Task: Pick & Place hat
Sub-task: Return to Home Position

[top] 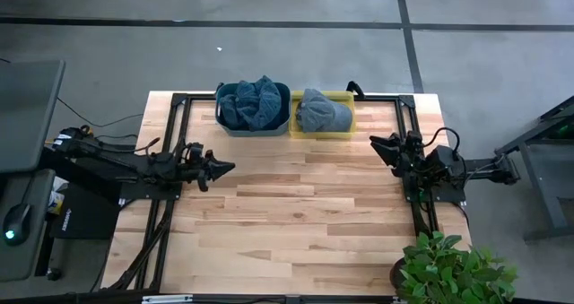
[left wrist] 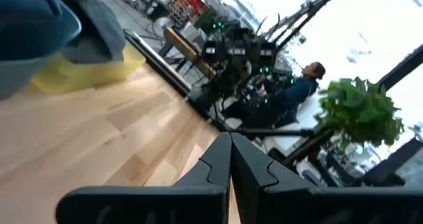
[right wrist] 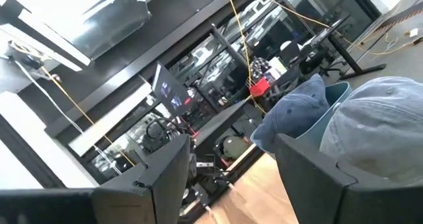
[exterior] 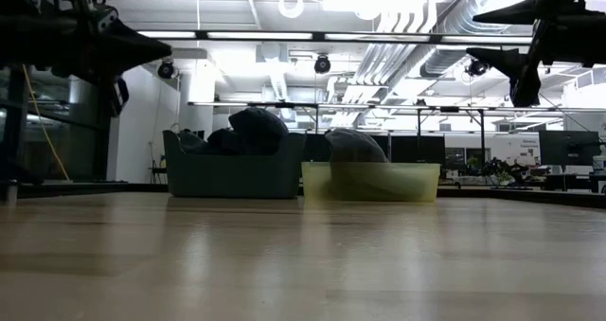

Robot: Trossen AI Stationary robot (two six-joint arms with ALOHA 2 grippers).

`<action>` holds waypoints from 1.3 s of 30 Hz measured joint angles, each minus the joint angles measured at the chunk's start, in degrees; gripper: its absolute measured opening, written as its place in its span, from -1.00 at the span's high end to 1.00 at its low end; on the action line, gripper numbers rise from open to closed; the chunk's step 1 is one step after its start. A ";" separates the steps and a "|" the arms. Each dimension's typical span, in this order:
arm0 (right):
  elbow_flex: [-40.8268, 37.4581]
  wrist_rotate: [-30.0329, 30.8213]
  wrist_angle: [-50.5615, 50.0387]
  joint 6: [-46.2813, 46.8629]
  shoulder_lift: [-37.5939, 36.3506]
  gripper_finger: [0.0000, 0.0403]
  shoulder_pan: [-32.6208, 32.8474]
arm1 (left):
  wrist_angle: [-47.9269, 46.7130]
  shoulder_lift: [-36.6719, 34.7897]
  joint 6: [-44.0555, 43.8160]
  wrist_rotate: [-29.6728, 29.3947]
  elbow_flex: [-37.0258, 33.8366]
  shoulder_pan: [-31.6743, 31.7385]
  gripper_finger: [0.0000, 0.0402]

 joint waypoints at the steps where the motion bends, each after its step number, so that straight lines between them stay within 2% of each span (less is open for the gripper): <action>1: 0.00 0.15 0.04 0.27 0.00 -0.08 0.01 | -0.38 -0.63 0.10 -0.01 -0.55 -0.43 1.00; 5: 0.00 -0.04 -0.50 0.41 0.00 -0.08 0.02 | -2.60 -2.61 0.00 0.87 -1.41 -0.92 1.00; 8: 0.00 -4.05 -2.19 -2.57 0.02 -0.08 0.00 | -3.79 -3.26 -0.04 3.24 -1.47 -0.90 1.00; 12: 0.00 -7.83 -3.68 -4.41 0.04 -0.08 0.00 | -3.45 -4.07 0.64 3.61 -1.52 -0.79 1.00; 18: -0.02 -7.88 -7.76 -10.59 0.09 -0.08 0.00 | -3.48 -4.18 0.42 3.21 -1.58 -0.79 1.00; 39: -0.04 -7.86 -8.02 -10.78 0.07 -0.08 0.00 | -7.10 -4.13 -0.04 2.91 -1.67 -0.77 1.00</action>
